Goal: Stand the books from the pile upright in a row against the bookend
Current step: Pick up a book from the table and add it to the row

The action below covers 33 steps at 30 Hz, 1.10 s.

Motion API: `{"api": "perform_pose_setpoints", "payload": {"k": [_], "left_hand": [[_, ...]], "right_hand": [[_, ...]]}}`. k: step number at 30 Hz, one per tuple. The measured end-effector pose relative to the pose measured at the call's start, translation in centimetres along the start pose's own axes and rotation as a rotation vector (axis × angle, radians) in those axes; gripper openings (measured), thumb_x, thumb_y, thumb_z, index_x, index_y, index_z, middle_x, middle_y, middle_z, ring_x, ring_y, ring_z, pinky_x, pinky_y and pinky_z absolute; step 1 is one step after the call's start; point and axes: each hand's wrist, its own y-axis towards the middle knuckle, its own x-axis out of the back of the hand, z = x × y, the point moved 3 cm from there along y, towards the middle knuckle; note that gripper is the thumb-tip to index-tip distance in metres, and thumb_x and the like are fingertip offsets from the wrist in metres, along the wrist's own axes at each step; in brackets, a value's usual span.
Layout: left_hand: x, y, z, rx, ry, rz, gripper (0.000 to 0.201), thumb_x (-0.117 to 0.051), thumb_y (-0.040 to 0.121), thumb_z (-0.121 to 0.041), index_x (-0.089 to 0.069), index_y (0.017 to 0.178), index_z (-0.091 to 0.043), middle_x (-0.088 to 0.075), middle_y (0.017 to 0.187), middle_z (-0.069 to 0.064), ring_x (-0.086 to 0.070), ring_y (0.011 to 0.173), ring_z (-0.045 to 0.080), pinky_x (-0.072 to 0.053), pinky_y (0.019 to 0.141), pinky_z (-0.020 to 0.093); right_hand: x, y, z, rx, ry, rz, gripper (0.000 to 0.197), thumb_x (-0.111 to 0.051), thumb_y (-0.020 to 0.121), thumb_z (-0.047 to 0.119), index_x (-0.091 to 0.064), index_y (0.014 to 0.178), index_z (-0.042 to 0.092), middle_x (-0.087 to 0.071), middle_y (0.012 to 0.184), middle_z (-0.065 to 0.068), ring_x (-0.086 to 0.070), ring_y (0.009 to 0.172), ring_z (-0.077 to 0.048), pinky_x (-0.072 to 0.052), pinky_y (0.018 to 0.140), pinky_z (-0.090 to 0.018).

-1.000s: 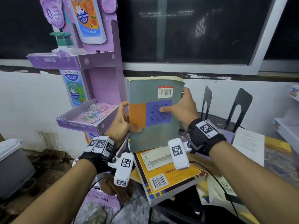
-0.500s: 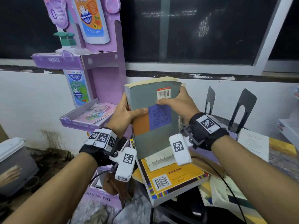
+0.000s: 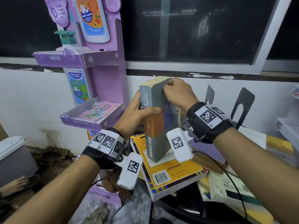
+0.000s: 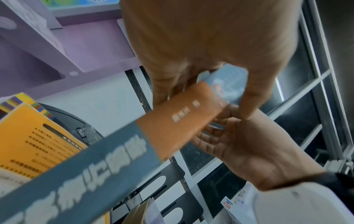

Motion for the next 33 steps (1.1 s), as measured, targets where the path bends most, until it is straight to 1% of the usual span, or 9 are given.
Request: {"api": "perform_pose_setpoints", "payload": {"k": [3,7,10,14,20,26,30,31,33], "left_hand": [[-0.4,0.0,-0.7,0.045,-0.076,0.12,0.073,-0.062,0.064,-0.028,-0.045,0.135,-0.032,-0.061,0.117,0.0,-0.061,0.097,0.017,-0.053,0.072,0.036],[-1.0,0.2,-1.0,0.101,-0.112,0.203,0.065,-0.059,0.078,-0.032,-0.042,0.141,-0.034,-0.055,0.135,-0.002,-0.056,0.116,0.026,-0.05,0.091,0.05],[-2.0,0.7,-1.1,0.099,-0.06,0.168,0.052,-0.053,0.091,-0.034,-0.041,0.141,-0.041,-0.054,0.137,0.001,-0.059,0.118,0.027,-0.053,0.089,0.051],[-2.5,2.0,-1.4,0.059,0.025,0.087,0.056,-0.06,0.092,-0.02,-0.04,0.14,-0.042,-0.057,0.122,0.003,-0.067,0.101,0.018,-0.057,0.079,0.039],[-2.3,4.2,-2.0,0.063,0.166,0.142,0.063,-0.067,0.08,-0.036,-0.041,0.137,-0.048,-0.048,0.138,-0.007,-0.052,0.124,0.014,-0.041,0.106,0.05],[-1.9,6.6,-1.2,0.097,0.12,0.147,0.059,-0.054,0.082,-0.049,-0.039,0.139,-0.048,-0.038,0.147,-0.011,-0.033,0.138,0.013,-0.026,0.113,0.051],[-1.3,8.6,-0.5,0.088,0.022,0.073,0.059,-0.053,0.083,-0.052,-0.038,0.14,-0.044,-0.055,0.128,-0.01,-0.049,0.125,0.012,-0.035,0.108,0.043],[-1.1,9.0,-0.3,0.09,-0.025,0.057,0.062,-0.055,0.083,-0.049,-0.038,0.141,-0.04,-0.059,0.118,-0.008,-0.054,0.117,0.015,-0.039,0.105,0.041],[-0.9,9.7,0.4,0.097,-0.1,0.069,0.064,-0.059,0.08,-0.049,-0.041,0.14,-0.034,-0.061,0.117,0.0,-0.056,0.114,0.023,-0.039,0.104,0.044]], "right_hand": [[1.1,-0.4,0.5,-0.026,0.149,0.076,0.026,-0.041,0.078,0.031,-0.06,0.087,0.014,-0.062,0.096,-0.005,-0.058,0.091,-0.03,-0.054,0.083,-0.042],[2.7,-1.6,0.5,-0.023,0.318,0.185,0.028,-0.047,0.08,0.041,-0.059,0.082,0.015,-0.06,0.082,-0.002,-0.056,0.075,-0.024,-0.048,0.072,-0.04],[3.7,-2.5,0.0,0.031,0.262,0.227,0.045,-0.055,0.08,0.056,-0.066,0.098,0.016,-0.066,0.097,0.0,-0.064,0.096,-0.022,-0.049,0.09,-0.042],[4.8,-3.3,-0.5,0.012,0.293,0.303,0.032,-0.065,0.082,0.049,-0.067,0.102,0.024,-0.07,0.097,0.003,-0.065,0.101,-0.016,-0.05,0.095,-0.042],[5.8,-4.1,0.6,-0.014,0.151,0.275,0.028,-0.058,0.084,0.043,-0.064,0.099,0.02,-0.065,0.1,0.0,-0.061,0.098,-0.017,-0.056,0.084,-0.044],[5.6,-4.1,1.7,0.012,0.025,0.261,0.024,-0.052,0.083,0.038,-0.053,0.089,0.015,-0.054,0.089,-0.002,-0.061,0.088,-0.022,-0.059,0.069,-0.038],[6.2,-3.7,2.1,0.031,0.023,0.31,0.015,-0.053,0.075,0.027,-0.052,0.074,0.013,-0.054,0.086,-0.008,-0.058,0.074,-0.021,-0.049,0.061,-0.033],[6.1,-3.5,2.1,0.049,-0.001,0.323,0.015,-0.052,0.078,0.025,-0.051,0.073,0.011,-0.053,0.086,-0.01,-0.056,0.074,-0.021,-0.047,0.061,-0.032],[6.0,-3.5,2.3,0.076,-0.047,0.337,0.019,-0.047,0.081,0.026,-0.051,0.071,0.009,-0.052,0.082,-0.009,-0.051,0.076,-0.023,-0.044,0.063,-0.029]]}}
